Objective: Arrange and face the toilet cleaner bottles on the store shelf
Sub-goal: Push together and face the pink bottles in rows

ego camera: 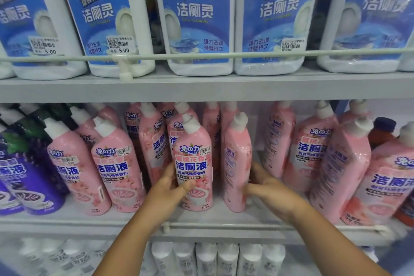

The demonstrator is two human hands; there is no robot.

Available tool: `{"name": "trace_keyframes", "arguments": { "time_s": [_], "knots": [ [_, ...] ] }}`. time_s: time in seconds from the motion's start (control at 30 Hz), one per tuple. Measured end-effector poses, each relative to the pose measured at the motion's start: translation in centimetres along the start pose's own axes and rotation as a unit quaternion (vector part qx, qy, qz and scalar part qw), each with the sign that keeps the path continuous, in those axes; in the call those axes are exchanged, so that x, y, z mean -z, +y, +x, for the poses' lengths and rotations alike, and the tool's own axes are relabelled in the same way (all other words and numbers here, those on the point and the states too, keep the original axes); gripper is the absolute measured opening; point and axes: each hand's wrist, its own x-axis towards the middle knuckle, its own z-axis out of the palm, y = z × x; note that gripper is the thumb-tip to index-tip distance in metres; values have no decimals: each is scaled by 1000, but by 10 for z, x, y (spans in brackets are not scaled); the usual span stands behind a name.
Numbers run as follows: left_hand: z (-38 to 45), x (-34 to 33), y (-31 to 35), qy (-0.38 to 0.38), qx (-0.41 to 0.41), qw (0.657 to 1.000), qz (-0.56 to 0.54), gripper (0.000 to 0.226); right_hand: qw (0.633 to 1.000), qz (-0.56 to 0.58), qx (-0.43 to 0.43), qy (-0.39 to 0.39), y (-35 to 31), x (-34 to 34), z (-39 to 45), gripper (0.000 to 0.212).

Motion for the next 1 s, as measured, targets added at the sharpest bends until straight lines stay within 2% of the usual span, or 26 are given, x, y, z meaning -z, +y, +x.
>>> {"name": "trace_keyframes", "arguments": {
  "time_s": [0.17,0.2,0.27,0.33,0.37,0.43,0.5,0.57,0.67,0.73,0.83,1.0],
  "knots": [
    [-4,-4,0,5,-10,1000,-14,53,996,-83,-7,42,3,-11,2,75],
    [-5,-5,0,5,-15,1000,-16,53,990,-119,7,79,4,-18,2,72],
    [-7,-7,2,7,-24,1000,-16,52,959,-197,43,199,10,-36,1,70],
    [-7,-6,2,9,-26,1000,-7,51,921,-240,75,298,13,-51,0,78],
    [-7,-6,3,8,-24,1000,0,52,916,-234,80,317,13,-55,0,83],
    [-5,-3,-1,-1,-14,1000,25,56,940,-171,57,289,12,-50,1,95],
    [-7,-2,-9,-10,3,998,66,63,977,-106,17,184,9,-35,-1,102],
    [-9,-3,-15,-3,12,995,95,67,987,-108,7,119,8,-23,-4,95],
    [-4,-8,-17,2,21,996,88,65,971,-146,16,191,13,-27,-4,73],
    [2,-15,-14,-9,25,997,75,64,955,-156,21,252,17,-34,-1,68],
    [9,-26,-12,-14,13,998,64,62,938,-176,30,298,14,-33,4,69],
    [15,-37,-15,-20,12,998,66,68,922,-209,22,324,18,-21,4,72]
  ]
}}
